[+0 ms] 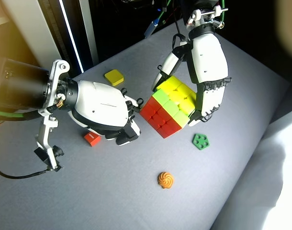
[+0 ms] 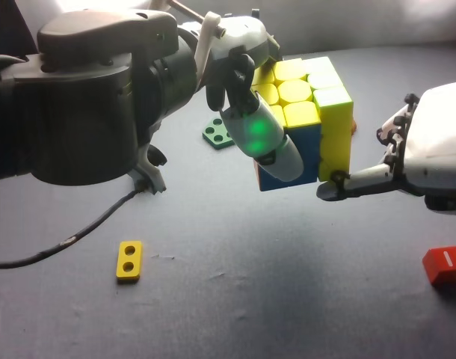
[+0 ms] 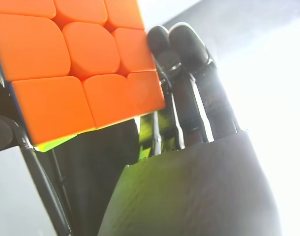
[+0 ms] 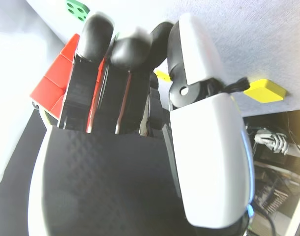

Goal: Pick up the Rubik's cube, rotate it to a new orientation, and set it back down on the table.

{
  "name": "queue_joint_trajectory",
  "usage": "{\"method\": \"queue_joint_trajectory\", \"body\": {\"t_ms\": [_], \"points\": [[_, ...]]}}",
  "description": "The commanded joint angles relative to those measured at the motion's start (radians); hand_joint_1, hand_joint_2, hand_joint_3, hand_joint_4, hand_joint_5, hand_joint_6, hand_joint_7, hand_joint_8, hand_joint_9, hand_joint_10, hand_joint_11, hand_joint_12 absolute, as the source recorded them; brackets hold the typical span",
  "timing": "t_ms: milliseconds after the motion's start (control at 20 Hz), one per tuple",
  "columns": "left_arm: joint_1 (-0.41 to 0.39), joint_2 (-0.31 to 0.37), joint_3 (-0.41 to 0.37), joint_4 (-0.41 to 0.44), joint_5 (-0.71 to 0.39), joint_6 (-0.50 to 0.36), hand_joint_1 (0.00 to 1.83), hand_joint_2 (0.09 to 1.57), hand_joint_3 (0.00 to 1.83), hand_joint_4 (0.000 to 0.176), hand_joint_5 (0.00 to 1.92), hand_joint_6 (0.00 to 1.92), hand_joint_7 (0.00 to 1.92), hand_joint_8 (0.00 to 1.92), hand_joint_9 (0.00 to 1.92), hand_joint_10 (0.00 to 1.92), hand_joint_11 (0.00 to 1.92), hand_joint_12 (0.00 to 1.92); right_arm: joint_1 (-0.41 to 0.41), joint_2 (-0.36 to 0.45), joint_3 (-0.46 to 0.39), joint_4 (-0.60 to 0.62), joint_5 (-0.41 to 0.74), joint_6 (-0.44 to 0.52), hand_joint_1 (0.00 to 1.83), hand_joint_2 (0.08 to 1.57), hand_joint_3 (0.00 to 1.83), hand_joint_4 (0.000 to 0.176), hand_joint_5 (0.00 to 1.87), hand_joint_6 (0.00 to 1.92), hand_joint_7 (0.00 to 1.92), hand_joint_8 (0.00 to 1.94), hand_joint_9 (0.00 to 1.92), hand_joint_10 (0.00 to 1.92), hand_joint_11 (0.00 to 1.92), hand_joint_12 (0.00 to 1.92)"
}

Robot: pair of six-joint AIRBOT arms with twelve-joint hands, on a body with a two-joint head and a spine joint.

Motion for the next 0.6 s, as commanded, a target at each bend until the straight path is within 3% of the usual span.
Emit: {"method": "queue_joint_trajectory", "body": {"t_ms": [0,50,150,250,300,350,450,550], "points": [[-0.023,0.005,0.0,0.052,0.033,-0.01,1.35,1.17,0.0,0.0,0.93,0.91,0.88,1.3,0.71,1.46,0.46,1.65,0.018,0.012,-0.02,-0.005,0.067,-0.003,1.36,1.12,0.0,0.09,0.15,0.0,0.92,1.18,0.99,1.86,0.71,1.88],[-0.024,0.005,0.002,0.052,0.033,-0.008,1.36,1.17,0.0,0.0,0.93,0.91,0.87,1.29,0.71,1.47,0.47,1.63,0.026,0.032,-0.045,-0.026,0.098,-0.003,1.36,1.13,0.0,0.09,0.15,0.0,0.9,1.2,0.98,1.84,0.69,1.83],[-0.026,0.006,0.003,0.05,0.033,-0.007,1.26,1.12,0.0,0.0,1.07,0.67,0.94,1.28,0.74,1.32,0.49,1.64,0.057,0.059,-0.081,-0.033,0.125,-0.004,1.36,1.12,0.0,0.083,0.18,0.01,0.94,1.16,0.99,1.82,0.69,1.82],[-0.027,0.006,0.003,0.048,0.033,-0.006,1.36,1.17,0.0,0.0,0.94,0.86,0.87,1.31,0.71,1.47,0.49,1.61,0.101,0.079,-0.101,-0.032,0.125,0.006,1.36,1.12,0.0,0.086,0.17,0.0,0.93,1.16,1.0,1.84,0.73,1.88],[-0.027,0.006,0.003,0.048,0.033,-0.006,1.36,1.17,0.0,0.0,0.93,0.92,0.87,1.29,0.71,1.47,0.46,1.63,0.11,0.083,-0.101,-0.022,0.124,0.007,1.37,1.12,0.0,0.085,0.18,0.0,0.94,1.15,0.99,1.78,0.71,1.81],[-0.028,0.006,0.003,0.048,0.033,-0.004,1.35,1.18,0.0,0.0,0.91,0.94,0.85,1.33,0.7,1.5,0.46,1.66,0.116,0.088,-0.101,-0.01,0.119,0.007,1.37,1.11,0.0,0.074,0.2,0.01,0.95,1.14,0.99,1.81,0.71,1.86],[-0.028,0.006,0.003,0.046,0.033,-0.001,1.36,1.17,0.0,0.0,0.93,0.89,0.88,1.3,0.71,1.48,0.48,1.65,0.138,0.096,-0.095,0.021,0.111,0.006,1.37,1.11,0.0,0.079,0.2,0.0,0.95,1.13,1.0,1.81,0.72,1.84],[-0.028,0.006,0.005,0.046,0.033,0.0,1.36,1.16,0.0,0.0,0.93,0.91,0.89,1.26,0.72,1.46,0.48,1.65,0.158,0.097,-0.079,0.062,0.098,0.006,1.37,1.11,0.0,0.049,0.22,0.01,0.96,1.12,1.01,1.78,0.71,1.83]]}}
